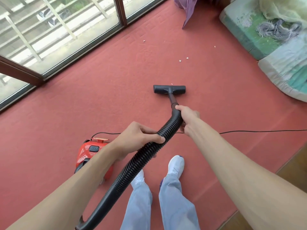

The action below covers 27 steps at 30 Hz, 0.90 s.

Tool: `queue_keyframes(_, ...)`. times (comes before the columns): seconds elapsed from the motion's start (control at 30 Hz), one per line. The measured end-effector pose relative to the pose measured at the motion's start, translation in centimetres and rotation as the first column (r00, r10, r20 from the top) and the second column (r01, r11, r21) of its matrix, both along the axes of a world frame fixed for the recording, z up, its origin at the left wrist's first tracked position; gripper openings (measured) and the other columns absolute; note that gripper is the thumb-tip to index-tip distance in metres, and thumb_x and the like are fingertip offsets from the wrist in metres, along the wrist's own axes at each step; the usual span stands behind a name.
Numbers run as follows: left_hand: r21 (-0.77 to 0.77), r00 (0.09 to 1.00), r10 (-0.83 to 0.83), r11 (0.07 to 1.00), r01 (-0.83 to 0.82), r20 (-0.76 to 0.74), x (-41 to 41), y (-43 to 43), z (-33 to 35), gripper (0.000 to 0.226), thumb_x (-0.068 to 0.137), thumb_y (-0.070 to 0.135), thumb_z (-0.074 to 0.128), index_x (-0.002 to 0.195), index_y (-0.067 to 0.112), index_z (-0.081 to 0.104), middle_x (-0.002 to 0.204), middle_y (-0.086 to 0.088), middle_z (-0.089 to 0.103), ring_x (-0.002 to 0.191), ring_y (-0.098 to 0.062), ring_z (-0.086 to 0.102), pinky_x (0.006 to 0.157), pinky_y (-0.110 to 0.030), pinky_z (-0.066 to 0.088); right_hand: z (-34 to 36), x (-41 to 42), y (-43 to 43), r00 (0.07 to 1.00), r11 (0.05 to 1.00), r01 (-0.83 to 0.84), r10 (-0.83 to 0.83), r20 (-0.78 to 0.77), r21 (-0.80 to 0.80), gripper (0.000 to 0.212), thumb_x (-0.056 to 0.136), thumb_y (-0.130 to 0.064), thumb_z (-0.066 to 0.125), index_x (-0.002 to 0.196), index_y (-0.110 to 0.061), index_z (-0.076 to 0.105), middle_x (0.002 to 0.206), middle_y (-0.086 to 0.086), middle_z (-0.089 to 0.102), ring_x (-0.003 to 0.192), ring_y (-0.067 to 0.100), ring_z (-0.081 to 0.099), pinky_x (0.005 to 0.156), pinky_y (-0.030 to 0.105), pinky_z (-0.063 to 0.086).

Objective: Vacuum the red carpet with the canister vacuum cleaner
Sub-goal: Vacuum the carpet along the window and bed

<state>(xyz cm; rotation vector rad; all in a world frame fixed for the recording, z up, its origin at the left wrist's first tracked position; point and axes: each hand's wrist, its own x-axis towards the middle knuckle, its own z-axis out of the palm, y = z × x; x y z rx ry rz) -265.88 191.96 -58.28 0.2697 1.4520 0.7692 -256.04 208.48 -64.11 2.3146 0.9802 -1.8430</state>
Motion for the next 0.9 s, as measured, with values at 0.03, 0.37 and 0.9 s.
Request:
queue_keyframes(0.03, 0.001, 0.999, -0.03, 1.0, 0.03, 0.02, -0.6, 0.0, 0.4, 0.014, 0.084, 0.013, 0.076, 0.096, 0.008, 0.081, 0.078, -0.015, 0.073, 0.068, -0.033, 0.07, 0.063, -0.037, 0.062, 0.4, 0.6, -0.2, 1.0, 1.0, -0.012, 0.012, 0.007, -0.021, 0.034, 0.082, -0.022, 0.072, 0.11, -0.01, 0.057, 0.079, 0.005, 0.061, 0.053, 0.014, 0.054, 0.037, 0.014, 0.036)
queue_keyframes(0.37, -0.019, 0.995, -0.002, 1.0, 0.0, -0.105, -1.0, 2.4, -0.4, 0.012, 0.086, 0.017, 0.075, 0.095, 0.011, 0.081, 0.072, -0.01, 0.072, 0.066, -0.026, 0.069, 0.07, -0.039, 0.06, -1.4, -1.0, 2.6, 0.999, 0.996, 0.016, -0.02, -0.044, -0.087, 0.046, 0.082, -0.028, 0.075, 0.122, -0.011, 0.06, 0.079, 0.001, 0.062, 0.053, 0.011, 0.055, 0.043, 0.018, 0.038)
queue_keyframes(0.9, -0.071, 0.973, -0.23, 0.971, 0.228, -0.026, -2.4, 5.4, 1.3, 0.015, 0.085, 0.019, 0.077, 0.096, 0.009, 0.081, 0.07, -0.005, 0.071, 0.062, -0.017, 0.069, 0.062, -0.025, 0.055, -2.2, 1.4, 4.4, 0.988, 0.98, -0.148, 0.141, -0.057, -0.134, 0.057, 0.078, -0.038, 0.075, 0.124, -0.009, 0.058, 0.066, -0.001, 0.057, 0.044, 0.009, 0.052, 0.046, 0.021, 0.04)
